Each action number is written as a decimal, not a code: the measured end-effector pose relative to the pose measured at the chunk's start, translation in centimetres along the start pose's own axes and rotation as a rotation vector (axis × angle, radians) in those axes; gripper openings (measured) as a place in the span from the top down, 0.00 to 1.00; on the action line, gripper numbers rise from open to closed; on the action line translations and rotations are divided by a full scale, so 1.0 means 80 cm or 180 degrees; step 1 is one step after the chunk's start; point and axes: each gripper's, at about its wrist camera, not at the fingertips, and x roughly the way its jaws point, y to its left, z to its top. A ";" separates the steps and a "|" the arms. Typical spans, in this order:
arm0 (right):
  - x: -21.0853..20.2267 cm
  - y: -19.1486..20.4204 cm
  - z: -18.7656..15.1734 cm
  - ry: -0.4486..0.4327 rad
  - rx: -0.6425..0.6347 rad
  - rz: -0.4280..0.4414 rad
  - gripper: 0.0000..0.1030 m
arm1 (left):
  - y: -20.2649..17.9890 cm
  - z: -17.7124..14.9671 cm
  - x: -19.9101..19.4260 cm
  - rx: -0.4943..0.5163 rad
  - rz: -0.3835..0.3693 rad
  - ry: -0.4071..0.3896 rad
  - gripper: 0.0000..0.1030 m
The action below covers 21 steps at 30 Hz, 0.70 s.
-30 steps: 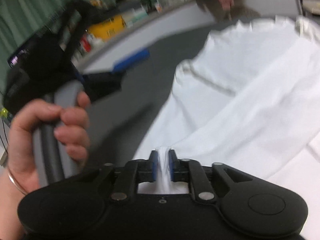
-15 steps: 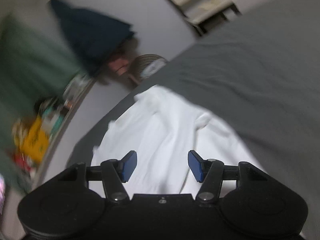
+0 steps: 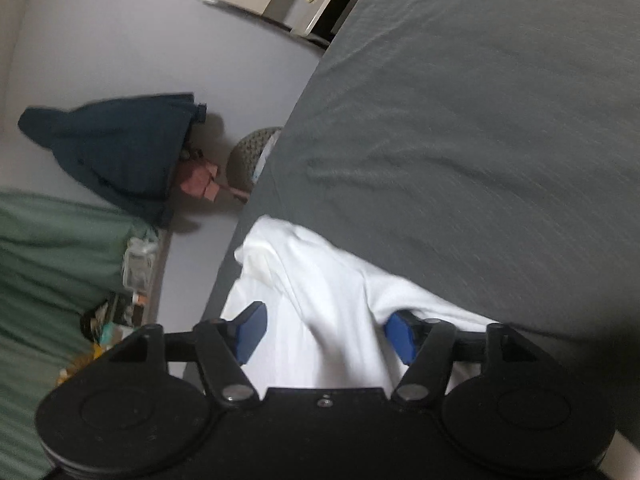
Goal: Fold clothes
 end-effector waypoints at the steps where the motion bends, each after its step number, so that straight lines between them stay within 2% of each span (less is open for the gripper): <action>1: 0.007 0.007 0.000 -0.0063 0.0051 -0.0001 0.37 | 0.000 -0.001 0.001 0.0035 0.0008 -0.0002 0.23; 3: 0.002 0.011 0.004 -0.0276 0.0098 -0.0061 0.38 | -0.002 -0.004 0.001 0.0115 0.0026 -0.0001 0.23; 5: -0.015 0.010 0.005 -0.0527 0.0118 0.0040 0.39 | -0.005 -0.006 0.001 0.0211 0.0051 0.0000 0.23; 8: -0.026 0.004 0.004 -0.0674 0.0097 0.0055 0.47 | -0.007 -0.008 -0.002 0.0290 0.0071 -0.0008 0.23; 13: -0.034 -0.017 -0.001 -0.0536 0.0248 -0.0247 0.50 | -0.006 -0.006 -0.002 0.0294 0.0078 -0.0002 0.23; 16: -0.056 -0.006 -0.006 -0.0530 0.0119 -0.0387 0.47 | -0.010 -0.006 0.001 0.0333 0.0126 0.0010 0.23; 19: -0.060 0.045 -0.003 -0.0529 -0.0315 -0.0368 0.44 | -0.014 -0.006 0.002 0.0385 0.0184 0.0030 0.23; 21: -0.039 0.105 0.006 -0.0402 -0.0949 -0.0456 0.41 | -0.017 -0.006 0.003 0.0429 0.0215 0.0049 0.23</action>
